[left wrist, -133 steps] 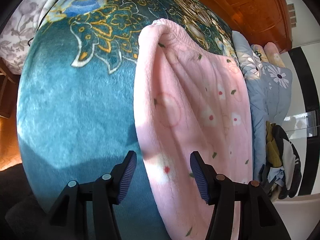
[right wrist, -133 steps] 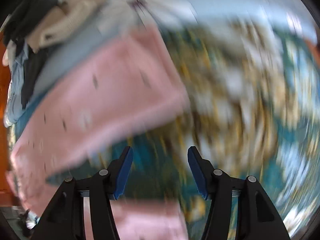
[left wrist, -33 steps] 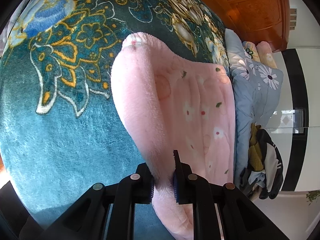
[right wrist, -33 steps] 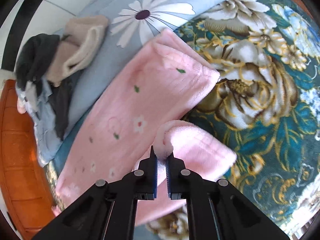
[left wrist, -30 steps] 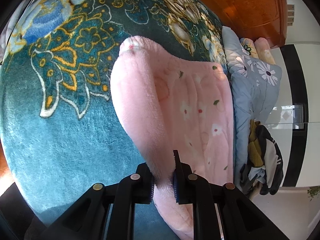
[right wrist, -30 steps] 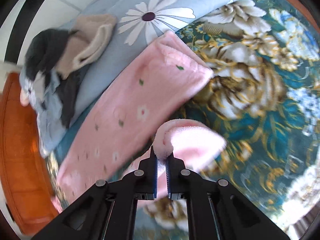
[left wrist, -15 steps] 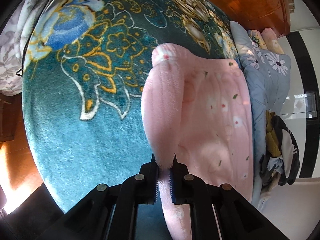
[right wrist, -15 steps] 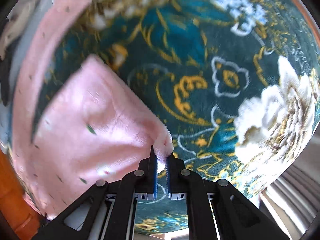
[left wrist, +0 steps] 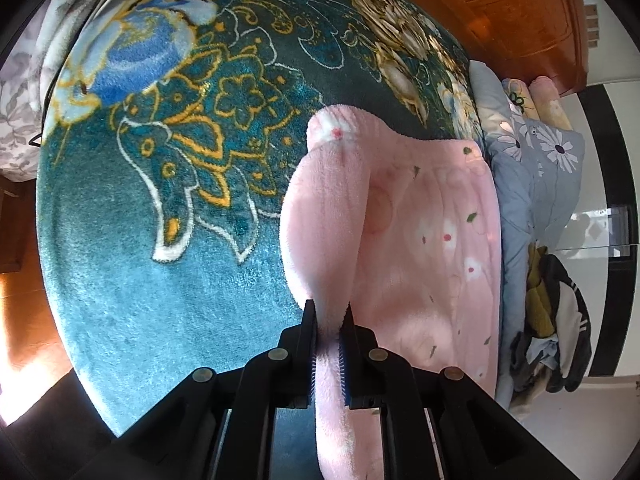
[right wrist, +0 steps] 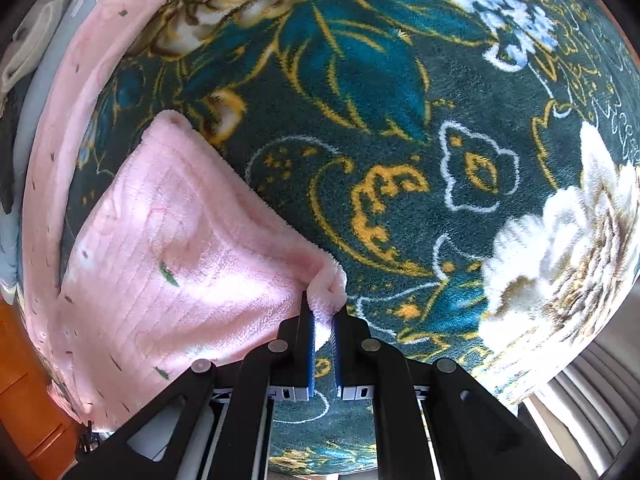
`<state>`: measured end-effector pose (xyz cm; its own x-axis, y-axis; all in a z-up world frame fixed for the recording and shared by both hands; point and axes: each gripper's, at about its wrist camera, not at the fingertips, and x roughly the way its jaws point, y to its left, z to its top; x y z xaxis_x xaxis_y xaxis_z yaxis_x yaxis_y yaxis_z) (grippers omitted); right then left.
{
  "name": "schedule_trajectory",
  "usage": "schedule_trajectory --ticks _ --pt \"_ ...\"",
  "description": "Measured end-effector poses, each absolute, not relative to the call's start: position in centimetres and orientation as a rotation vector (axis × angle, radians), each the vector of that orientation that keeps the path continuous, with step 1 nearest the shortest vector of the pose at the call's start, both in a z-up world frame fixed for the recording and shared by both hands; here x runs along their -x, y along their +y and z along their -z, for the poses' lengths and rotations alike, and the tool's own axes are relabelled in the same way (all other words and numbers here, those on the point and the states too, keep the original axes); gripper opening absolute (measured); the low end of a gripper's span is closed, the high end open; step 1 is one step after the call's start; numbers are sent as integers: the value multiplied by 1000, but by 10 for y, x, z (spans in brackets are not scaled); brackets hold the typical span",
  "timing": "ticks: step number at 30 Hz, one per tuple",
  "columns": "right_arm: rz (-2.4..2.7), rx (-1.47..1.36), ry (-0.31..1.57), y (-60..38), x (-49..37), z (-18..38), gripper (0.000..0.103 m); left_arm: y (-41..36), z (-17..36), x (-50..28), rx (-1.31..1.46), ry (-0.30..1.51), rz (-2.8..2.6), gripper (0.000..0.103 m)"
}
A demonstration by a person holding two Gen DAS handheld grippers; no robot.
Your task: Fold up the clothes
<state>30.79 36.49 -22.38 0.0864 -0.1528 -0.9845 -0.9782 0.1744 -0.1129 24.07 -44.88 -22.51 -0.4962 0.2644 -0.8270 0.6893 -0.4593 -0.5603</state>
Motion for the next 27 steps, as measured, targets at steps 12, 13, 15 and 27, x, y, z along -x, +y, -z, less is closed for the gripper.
schedule_trajectory --ticks 12,13,15,27 --pt "-1290 1095 1477 402 -295 192 7 -449 215 -222 -1376 1387 1966 6" --pt "-1343 1080 1499 409 -290 189 7 -449 208 -219 -1367 1395 1970 6" --pt "-1415 1007 1544 422 -282 182 7 -448 191 -210 -1353 1406 1993 6" --pt "-1641 744 1619 523 -189 148 7 -400 106 -77 -1391 1337 2185 6"
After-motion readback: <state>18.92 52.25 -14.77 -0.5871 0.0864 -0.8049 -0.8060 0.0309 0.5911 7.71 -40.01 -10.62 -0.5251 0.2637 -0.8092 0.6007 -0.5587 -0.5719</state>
